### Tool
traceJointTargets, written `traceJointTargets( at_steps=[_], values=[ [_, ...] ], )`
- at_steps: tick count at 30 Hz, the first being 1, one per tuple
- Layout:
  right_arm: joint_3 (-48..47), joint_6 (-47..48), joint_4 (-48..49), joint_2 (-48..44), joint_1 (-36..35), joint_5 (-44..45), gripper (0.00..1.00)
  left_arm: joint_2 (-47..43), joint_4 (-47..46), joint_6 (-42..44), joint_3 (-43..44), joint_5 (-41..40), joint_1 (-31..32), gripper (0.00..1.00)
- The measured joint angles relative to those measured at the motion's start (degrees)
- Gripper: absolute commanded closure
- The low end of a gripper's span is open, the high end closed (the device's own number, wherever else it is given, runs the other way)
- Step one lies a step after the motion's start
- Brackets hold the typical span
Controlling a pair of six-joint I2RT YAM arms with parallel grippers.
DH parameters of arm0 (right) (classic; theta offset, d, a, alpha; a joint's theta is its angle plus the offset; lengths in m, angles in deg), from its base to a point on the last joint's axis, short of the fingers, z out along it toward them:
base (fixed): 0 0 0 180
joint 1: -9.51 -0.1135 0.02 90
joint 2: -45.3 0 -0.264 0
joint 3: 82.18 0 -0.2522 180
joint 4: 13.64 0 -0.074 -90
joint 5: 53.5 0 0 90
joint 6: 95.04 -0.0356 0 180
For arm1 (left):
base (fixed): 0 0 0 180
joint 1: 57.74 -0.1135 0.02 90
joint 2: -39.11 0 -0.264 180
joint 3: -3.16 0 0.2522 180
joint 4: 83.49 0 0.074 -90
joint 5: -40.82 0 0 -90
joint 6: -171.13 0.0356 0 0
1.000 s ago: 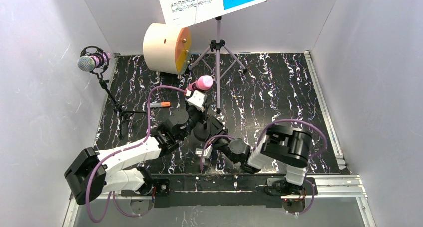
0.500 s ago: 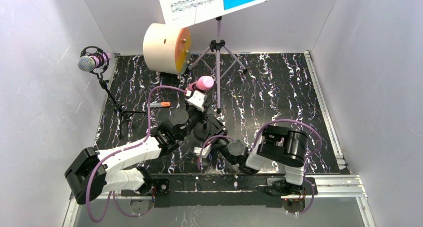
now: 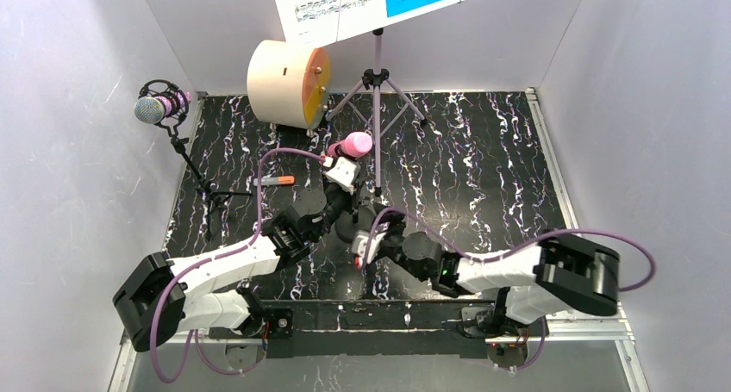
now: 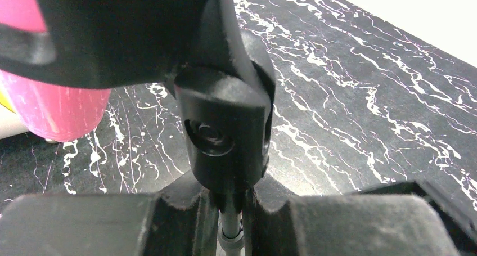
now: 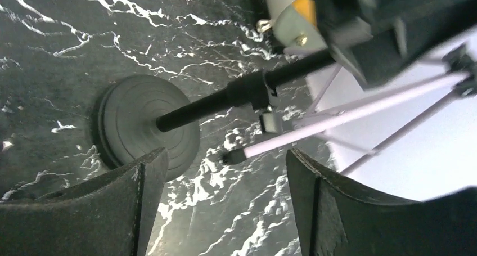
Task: Pack up the instrument practice props
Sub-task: Unscrew the knob on the microphone stand.
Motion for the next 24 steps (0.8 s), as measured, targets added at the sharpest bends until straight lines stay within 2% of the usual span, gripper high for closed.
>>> traceJointTargets(
  at_steps=[4,6,10,13,18,24],
  values=[
    [-1.4,-17.0,-12.7,-8.0,4.5,-4.0,0.11,0.1,-0.2,0.2,0.0,0.2,0.0,1.0],
    [-2.7,-27.0,-18.9,-12.6,9.0,-8.0,0.09,0.2,-0.4,0.3,0.0,0.3,0.0,1.0],
    [-3.6,-42.4,-24.4,-18.7,17.2,-16.3,0.09,0.4,-0.7,0.6,0.0,0.7,0.0,1.0],
    [-3.6,-54.5,-25.9,-19.6,23.4,-24.4,0.09,0.4,-0.8,0.9,0.0,1.0,0.0,1.0],
    [-3.6,-72.9,-24.1,-15.5,31.5,-37.4,0.1,0.4,-0.8,1.1,0.0,1.3,0.0,1.0],
    [-4.3,-90.1,-17.4,-7.6,35.2,-48.1,0.14,0.3,-1.1,1.0,-0.1,1.3,0.1,1.0]
  ],
)
